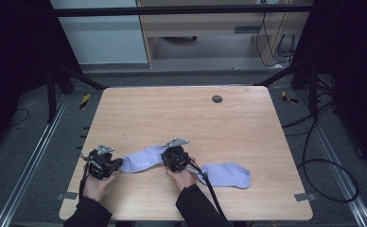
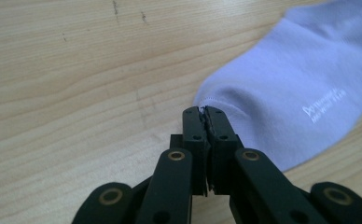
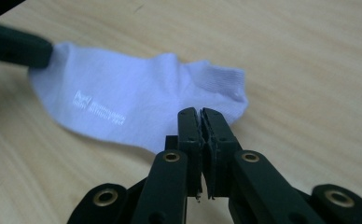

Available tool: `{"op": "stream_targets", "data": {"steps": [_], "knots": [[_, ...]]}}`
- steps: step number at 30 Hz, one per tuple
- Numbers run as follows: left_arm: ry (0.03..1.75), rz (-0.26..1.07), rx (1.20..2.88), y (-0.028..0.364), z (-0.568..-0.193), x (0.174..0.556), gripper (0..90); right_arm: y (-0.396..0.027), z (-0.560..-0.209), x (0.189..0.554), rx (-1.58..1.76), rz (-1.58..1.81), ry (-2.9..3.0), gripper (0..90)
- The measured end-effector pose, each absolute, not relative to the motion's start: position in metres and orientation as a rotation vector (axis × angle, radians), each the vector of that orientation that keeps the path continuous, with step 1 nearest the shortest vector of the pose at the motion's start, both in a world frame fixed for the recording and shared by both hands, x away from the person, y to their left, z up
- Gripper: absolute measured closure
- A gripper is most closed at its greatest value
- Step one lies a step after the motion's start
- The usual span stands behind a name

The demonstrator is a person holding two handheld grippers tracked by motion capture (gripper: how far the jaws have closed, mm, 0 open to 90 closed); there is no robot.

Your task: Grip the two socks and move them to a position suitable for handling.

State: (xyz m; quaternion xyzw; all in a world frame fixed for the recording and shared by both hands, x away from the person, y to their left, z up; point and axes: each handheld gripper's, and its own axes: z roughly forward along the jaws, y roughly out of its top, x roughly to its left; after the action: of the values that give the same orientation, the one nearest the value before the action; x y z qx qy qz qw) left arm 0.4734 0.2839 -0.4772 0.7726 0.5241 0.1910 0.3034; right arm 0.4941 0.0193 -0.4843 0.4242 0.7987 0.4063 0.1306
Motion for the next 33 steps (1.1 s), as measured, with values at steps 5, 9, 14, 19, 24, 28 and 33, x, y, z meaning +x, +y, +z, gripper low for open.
{"op": "stream_targets", "data": {"steps": [5,9,14,19,24,28,33], "knots": [[1.399,0.528,2.067,0.284,-0.480,0.484,87.0,0.020,-0.494,0.478,1.243,1.178,2.367,85.7],[1.398,0.542,2.082,0.283,-0.481,0.485,86.1,0.021,-0.499,0.474,1.246,1.169,2.391,82.6],[1.399,0.548,2.024,0.289,-0.476,0.484,75.5,0.017,-0.493,0.471,1.265,1.167,2.371,69.4],[1.386,0.566,1.943,0.294,-0.464,0.478,66.3,-0.001,-0.477,0.470,1.268,1.220,2.324,62.5],[1.359,0.548,1.903,0.290,-0.455,0.473,62.3,-0.029,-0.461,0.471,1.288,1.268,2.281,55.8],[1.318,0.515,1.914,0.280,-0.449,0.467,60.8,-0.054,-0.452,0.471,1.295,1.260,2.260,52.9],[1.265,0.461,1.953,0.263,-0.446,0.462,60.0,-0.082,-0.445,0.467,1.319,1.253,2.219,51.5]]}}
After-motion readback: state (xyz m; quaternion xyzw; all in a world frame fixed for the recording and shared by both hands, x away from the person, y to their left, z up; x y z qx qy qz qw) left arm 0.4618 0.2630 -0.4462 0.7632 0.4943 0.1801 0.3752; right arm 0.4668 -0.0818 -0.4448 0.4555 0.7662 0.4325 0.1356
